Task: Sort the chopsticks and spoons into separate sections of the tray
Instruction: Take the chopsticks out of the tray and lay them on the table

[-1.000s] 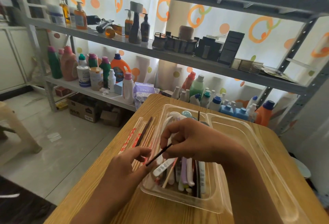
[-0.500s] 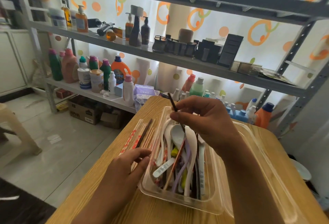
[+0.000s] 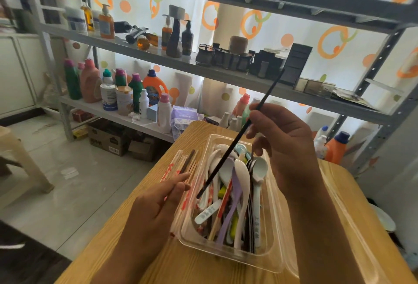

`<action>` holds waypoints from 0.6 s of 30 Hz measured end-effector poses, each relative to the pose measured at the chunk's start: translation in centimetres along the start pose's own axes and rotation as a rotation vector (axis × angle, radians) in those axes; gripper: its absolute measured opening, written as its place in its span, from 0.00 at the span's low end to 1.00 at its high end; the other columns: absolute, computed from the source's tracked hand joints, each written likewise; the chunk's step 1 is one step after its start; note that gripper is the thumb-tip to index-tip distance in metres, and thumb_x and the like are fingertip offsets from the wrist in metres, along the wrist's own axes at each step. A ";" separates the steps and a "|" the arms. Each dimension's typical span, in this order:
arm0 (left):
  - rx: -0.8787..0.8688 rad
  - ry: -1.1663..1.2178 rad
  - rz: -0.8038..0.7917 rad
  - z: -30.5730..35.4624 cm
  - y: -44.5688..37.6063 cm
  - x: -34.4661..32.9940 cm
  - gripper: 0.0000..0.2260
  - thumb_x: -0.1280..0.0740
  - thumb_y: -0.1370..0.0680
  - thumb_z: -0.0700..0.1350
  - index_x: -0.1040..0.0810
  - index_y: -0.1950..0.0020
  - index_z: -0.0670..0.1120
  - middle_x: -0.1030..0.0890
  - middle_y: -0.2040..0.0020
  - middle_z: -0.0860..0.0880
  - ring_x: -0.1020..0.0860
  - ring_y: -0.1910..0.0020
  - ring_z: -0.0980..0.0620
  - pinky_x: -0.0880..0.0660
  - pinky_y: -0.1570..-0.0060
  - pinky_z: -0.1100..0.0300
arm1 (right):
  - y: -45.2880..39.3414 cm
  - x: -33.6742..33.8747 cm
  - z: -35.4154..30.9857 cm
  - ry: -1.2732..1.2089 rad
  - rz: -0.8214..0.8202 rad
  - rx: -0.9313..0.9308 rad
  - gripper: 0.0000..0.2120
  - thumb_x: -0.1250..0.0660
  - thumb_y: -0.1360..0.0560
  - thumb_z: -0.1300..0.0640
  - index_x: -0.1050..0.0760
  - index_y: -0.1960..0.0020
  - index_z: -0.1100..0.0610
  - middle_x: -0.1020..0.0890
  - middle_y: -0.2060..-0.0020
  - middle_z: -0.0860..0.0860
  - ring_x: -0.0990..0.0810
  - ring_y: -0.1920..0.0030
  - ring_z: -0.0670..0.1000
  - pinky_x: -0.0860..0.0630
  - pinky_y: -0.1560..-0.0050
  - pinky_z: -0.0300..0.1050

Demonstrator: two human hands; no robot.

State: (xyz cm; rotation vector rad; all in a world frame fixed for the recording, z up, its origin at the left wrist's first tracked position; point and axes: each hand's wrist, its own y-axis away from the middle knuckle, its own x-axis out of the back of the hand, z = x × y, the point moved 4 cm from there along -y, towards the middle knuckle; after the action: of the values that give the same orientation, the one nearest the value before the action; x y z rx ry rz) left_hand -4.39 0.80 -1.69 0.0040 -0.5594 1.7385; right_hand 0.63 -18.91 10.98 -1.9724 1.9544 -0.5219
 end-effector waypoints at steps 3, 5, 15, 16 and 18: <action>-0.037 0.137 0.014 0.8 0.3 0.4 0.15 0.39 0.26 0.65 0.20 0.45 0.64 0.18 0.52 0.66 0.21 0.49 0.66 0.23 0.59 0.71 | 0.0 -0.6 0.5 -0.031 -0.018 -0.071 0.06 0.33 0.22 0.58 0.19 0.48 0.56 0.15 0.60 0.49 0.17 0.61 0.51 0.23 0.67 0.41; -0.066 0.142 0.016 1.4 0.3 0.5 0.09 0.32 0.26 0.58 0.18 0.48 0.63 0.18 0.54 0.67 0.20 0.51 0.65 0.25 0.59 0.73 | 0.0 -1.0 0.6 -0.078 -0.034 -0.105 0.06 0.34 0.22 0.59 0.19 0.48 0.57 0.15 0.60 0.51 0.17 0.61 0.51 0.22 0.66 0.41; 0.012 -0.081 0.116 0.9 0.2 0.9 0.05 0.35 0.26 0.52 0.22 0.51 0.60 0.20 0.60 0.63 0.22 0.56 0.66 0.24 0.68 0.65 | 0.2 -2.2 2.1 0.190 -0.095 -0.231 0.10 0.35 0.21 0.53 0.18 0.53 0.57 0.14 0.62 0.52 0.15 0.64 0.50 0.21 0.68 0.38; 0.032 -0.119 0.140 0.7 0.2 1.0 0.05 0.34 0.25 0.50 0.23 0.51 0.60 0.21 0.60 0.64 0.23 0.57 0.68 0.26 0.68 0.67 | 0.3 -2.3 2.5 0.254 -0.110 -0.258 0.10 0.34 0.21 0.54 0.17 0.54 0.57 0.15 0.64 0.52 0.17 0.67 0.50 0.21 0.69 0.38; 0.085 -0.214 0.175 -0.1 0.1 1.1 0.05 0.33 0.23 0.48 0.22 0.49 0.58 0.23 0.59 0.64 0.23 0.59 0.68 0.29 0.69 0.71 | 0.4 -2.3 3.2 0.366 -0.165 -0.356 0.09 0.33 0.21 0.56 0.17 0.56 0.58 0.16 0.69 0.51 0.21 0.73 0.47 0.23 0.71 0.37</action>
State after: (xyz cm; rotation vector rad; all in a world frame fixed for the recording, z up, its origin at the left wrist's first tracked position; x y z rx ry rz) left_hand -4.74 1.82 -1.44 0.2092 -0.6569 1.9451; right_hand 1.81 -16.70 7.86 -2.4157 2.2394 -0.6530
